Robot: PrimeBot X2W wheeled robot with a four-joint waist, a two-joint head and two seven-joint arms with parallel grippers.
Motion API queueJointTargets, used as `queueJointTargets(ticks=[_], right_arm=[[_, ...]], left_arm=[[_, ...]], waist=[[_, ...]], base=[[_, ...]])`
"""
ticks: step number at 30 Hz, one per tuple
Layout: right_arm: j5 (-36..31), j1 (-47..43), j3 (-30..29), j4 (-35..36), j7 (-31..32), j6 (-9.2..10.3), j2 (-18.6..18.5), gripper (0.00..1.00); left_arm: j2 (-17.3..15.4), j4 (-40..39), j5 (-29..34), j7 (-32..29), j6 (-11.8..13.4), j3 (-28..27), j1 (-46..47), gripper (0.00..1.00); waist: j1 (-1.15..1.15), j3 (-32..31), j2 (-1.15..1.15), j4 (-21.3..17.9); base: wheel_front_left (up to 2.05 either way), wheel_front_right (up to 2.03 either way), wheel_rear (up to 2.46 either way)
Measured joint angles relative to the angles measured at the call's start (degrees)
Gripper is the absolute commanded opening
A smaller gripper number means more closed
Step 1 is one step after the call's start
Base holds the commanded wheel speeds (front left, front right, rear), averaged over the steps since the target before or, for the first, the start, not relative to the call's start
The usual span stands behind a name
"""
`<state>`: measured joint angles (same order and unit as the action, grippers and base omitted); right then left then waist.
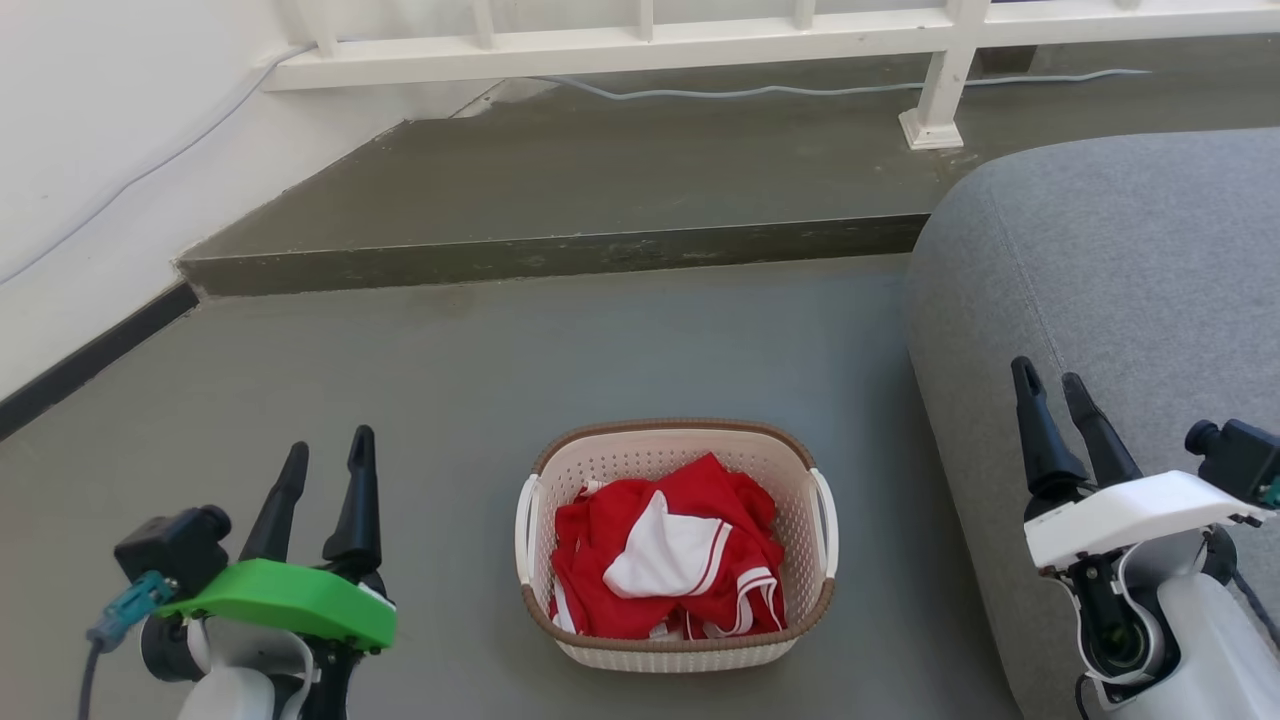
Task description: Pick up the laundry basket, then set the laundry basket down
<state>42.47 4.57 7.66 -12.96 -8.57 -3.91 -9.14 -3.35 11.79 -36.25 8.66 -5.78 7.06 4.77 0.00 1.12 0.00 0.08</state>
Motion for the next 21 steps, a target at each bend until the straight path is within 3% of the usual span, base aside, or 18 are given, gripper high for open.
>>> queueJointTargets(ticks=[21], right_arm=[[-17.23, 0.98, 2.33, 0.2, -4.32, 0.56, -0.12, 1.0]], left_arm=[[0.31, -1.62, 16.91, 4.1, 0.01, 2.13, 0.64, 1.0]], waist=[[0.0, -0.1, 0.0, -0.13]], base=[[0.0, 0.0, 0.0]])
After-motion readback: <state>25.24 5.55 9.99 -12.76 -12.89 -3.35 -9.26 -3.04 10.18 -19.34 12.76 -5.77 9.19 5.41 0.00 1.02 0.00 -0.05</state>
